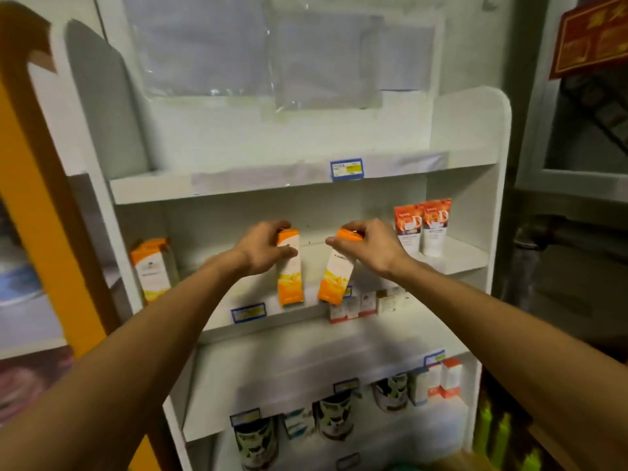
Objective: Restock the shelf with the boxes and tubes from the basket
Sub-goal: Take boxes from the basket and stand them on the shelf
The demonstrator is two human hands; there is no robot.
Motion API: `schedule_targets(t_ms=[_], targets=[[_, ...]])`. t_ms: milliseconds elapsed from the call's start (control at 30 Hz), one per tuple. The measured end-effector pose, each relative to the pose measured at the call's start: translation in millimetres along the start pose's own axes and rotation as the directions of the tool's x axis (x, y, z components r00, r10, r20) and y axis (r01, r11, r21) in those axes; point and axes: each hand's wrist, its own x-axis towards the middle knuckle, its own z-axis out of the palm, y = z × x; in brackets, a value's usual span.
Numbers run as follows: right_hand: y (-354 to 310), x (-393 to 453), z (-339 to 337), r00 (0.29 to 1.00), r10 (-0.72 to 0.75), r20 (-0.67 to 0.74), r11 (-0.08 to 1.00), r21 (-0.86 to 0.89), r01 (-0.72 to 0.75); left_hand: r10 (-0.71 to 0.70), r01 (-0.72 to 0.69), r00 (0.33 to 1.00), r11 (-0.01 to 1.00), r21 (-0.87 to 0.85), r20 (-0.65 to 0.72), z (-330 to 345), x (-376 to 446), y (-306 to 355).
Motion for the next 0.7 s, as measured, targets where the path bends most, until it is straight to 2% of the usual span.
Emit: schedule_targets(t_ms=[100,200,367,500,700], targets=[[-17,23,16,1.0,-0.004,-0.03,1.0,-0.002,0.004,-0.02,0.023,0.999,0.998,0.056,-0.044,-17,0,-18],[-28,43,37,0.999,0.034,0.019,0.998,0.052,-0.035,-0.071,0.076,0.995,0.993,0.085,-0.064,-30,-3,-37],[-38,65,77,0.999,-0.032,0.031,0.999,0.015,0.032,-0.127,0.134,0.99,0.984,0.116,-0.068,-35,-6,-62],[-45,78,105,0.991,-0.032,0.126,0.999,-0.028,0.036,-0.154,0.167,0.984,0.973,0.163,-0.087,-37,-2,-77],[-32,74,135,0.984,-0.016,0.175,0.999,0.051,0.007,-0.161,0.167,0.986,0.974,0.151,-0.052,-32,8,-82]])
